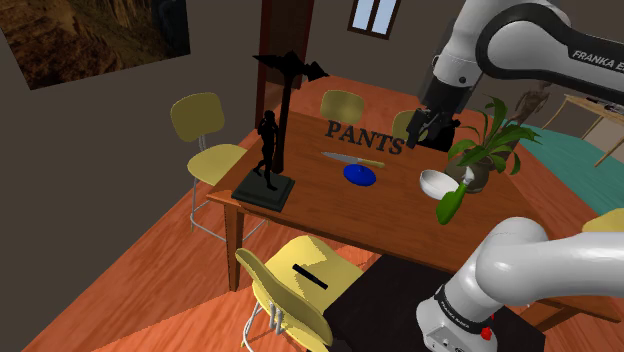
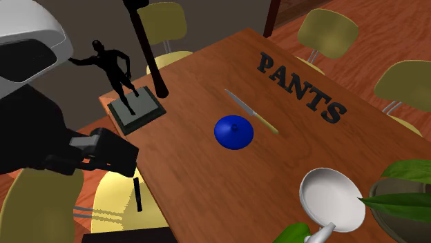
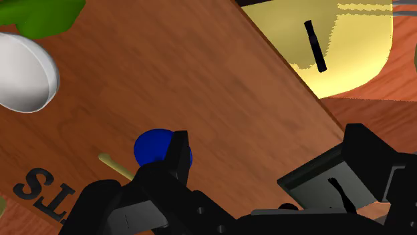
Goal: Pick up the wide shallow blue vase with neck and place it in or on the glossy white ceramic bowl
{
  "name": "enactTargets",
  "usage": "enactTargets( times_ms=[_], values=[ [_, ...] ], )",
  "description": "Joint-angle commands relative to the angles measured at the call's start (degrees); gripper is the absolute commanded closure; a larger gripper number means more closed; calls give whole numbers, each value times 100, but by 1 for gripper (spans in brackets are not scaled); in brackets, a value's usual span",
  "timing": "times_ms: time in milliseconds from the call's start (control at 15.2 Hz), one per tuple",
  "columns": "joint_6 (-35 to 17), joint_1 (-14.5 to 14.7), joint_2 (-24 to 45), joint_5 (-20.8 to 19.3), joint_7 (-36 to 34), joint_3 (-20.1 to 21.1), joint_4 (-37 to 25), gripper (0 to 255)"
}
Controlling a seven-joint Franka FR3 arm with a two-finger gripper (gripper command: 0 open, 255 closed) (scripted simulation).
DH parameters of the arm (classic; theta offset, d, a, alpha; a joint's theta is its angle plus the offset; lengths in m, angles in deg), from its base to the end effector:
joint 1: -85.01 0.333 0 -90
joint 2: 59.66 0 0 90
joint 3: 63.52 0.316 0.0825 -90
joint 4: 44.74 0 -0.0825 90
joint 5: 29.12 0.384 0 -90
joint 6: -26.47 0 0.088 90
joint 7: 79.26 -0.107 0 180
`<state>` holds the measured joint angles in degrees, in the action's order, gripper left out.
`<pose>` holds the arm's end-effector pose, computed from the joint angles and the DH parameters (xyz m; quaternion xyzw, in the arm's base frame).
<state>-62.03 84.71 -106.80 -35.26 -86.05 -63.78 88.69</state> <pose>0.2942 -0.0151 0.6127 0.9963 -0.0657 0.0221 0.0507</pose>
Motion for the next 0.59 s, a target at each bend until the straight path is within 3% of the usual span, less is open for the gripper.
enactTargets(
  times_ms=[0,528],
  values=[
    [0,0,0,0,0,0,0,0],
    [-1294,-167,1047,-223,566,-769,199,0]
  ],
)
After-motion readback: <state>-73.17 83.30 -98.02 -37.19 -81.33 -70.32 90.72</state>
